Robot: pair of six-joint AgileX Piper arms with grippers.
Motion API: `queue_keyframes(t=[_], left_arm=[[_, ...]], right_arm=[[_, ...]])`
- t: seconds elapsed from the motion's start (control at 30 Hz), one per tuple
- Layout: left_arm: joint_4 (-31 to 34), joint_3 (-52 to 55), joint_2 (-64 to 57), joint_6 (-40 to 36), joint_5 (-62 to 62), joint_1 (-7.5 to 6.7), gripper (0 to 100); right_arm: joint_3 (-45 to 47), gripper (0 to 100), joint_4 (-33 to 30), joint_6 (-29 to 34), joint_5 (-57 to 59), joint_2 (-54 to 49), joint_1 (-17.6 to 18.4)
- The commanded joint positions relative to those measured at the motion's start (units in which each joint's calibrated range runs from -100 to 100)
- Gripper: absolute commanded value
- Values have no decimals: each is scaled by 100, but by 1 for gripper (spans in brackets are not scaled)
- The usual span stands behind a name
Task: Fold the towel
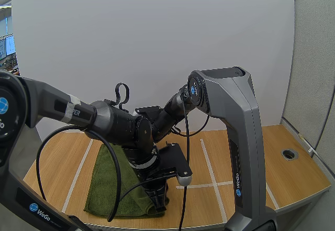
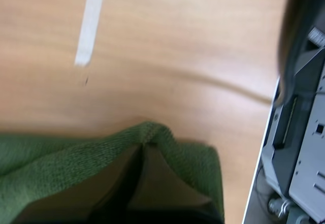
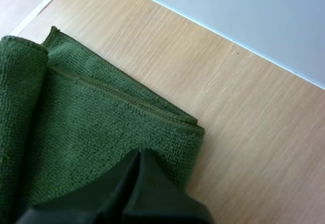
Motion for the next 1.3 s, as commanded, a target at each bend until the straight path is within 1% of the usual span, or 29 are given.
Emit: queue_keyframes(t=[0.0, 0.1, 0.17, 0.23, 0.37, 0.53, 0.7, 0.93, 1.1, 1.13, 1.27], left_arm=[[659, -55, -323, -507, 709, -14, 0], [865, -55, -572, -671, 1007, 4, 0], [908, -55, -732, -686, 1178, 97, 0], [927, -55, -880, -686, 1380, 220, 0], [940, -55, -1239, -686, 1640, 535, 0], [978, -55, -1668, -686, 1913, 837, 0], [978, -55, -1863, -686, 2261, 1089, 0], [1025, -55, -2070, -686, 2335, 1340, 0], [1270, 135, -2215, -686, 2359, 1626, 0], [1303, 228, -2215, -661, 2359, 1705, 0], [1318, 515, -2227, -603, 2340, 1924, 0]], right_arm=[[-20, 0, 23, 16, -22, -29, -3], [-20, 0, 23, 16, -22, -29, -3], [-20, 0, 9, 15, -22, -29, -3], [-20, 0, -19, 15, -22, -29, -3], [-20, 0, -16, 15, 14, -29, -3], [-20, 0, -16, 15, 14, -29, -3], [-20, 0, -63, 15, 14, -29, -3], [-20, 0, -126, 15, 14, -29, -3], [-20, 0, -140, 15, 14, -29, -3], [-20, 0, -140, 15, 14, -29, -3], [-20, 0, -140, 15, 14, -29, -3]])
